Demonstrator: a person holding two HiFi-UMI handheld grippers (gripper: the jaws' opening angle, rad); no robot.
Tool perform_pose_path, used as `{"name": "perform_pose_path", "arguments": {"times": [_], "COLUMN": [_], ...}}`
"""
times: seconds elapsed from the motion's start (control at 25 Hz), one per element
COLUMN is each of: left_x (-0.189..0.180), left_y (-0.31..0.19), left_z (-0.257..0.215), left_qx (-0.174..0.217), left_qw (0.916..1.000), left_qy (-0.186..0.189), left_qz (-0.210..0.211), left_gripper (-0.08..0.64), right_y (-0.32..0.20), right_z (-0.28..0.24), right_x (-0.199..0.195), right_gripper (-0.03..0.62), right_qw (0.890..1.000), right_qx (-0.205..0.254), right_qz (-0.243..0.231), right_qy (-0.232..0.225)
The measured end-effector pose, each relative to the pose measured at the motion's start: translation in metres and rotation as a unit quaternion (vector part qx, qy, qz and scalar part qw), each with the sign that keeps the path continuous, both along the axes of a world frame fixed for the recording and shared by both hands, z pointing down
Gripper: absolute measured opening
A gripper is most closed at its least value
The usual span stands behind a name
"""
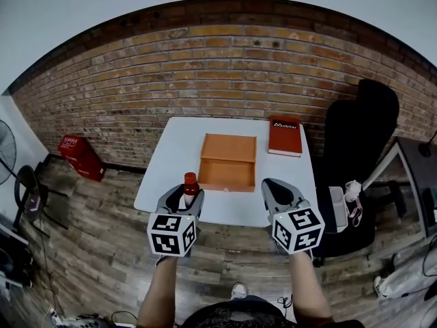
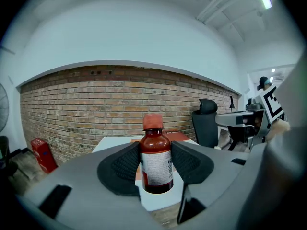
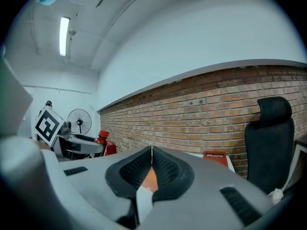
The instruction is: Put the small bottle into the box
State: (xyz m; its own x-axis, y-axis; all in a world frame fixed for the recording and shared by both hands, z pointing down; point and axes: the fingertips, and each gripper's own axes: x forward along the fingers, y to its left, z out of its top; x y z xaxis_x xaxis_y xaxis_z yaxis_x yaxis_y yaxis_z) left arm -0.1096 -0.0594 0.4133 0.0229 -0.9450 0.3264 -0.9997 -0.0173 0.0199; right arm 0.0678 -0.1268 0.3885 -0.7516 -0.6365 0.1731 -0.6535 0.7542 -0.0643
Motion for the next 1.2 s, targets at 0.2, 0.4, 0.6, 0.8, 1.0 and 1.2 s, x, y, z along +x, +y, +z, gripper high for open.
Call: {"name": "perform_pose_path", "arguments": {"times": [0.2,0.4,0.6,0.8,1.0,1.2], "left_x": [0.000,0.002,0.000,-0.009,-0.018,-0.036], "left_y": [-0.018,-0.032,-0.040,-0.051,-0.067,-0.095], "left_z": [0.000,0.002,0.003,0.006,0.008,0.011], "left_qx": [-0.002,-0.010,-0.010,-0.011,-0.007,-0.004], "left_qw": [1.0000,0.9999,0.9998,0.9998,0.9998,0.9996], "left_qy": [-0.006,-0.012,-0.018,-0.014,-0.017,-0.012], "left_qz": [-0.006,-0.006,-0.008,-0.008,0.005,0.025], "left_gripper": [0.219,0.219,0.219,0.219,0.219,0.219], "right_y": [-0.021,-0.037,-0.048,-0.058,-0.072,-0.090], "right_z": [0.001,0.000,0.001,0.002,0.002,0.003], "right_x": [-0.004,-0.005,-0.009,-0.015,-0.024,-0.044], "right_gripper": [0.021,0.021,0.021,0.021,0.021,0.021], "right_qw": [1.000,1.000,1.000,1.000,1.000,1.000], "right_qx": [0.000,-0.001,-0.001,-0.001,0.003,0.008], "right_qz": [-0.011,-0.015,-0.018,-0.015,-0.004,0.012], "right_qy": [-0.003,-0.010,-0.016,-0.012,-0.013,-0.008]}}
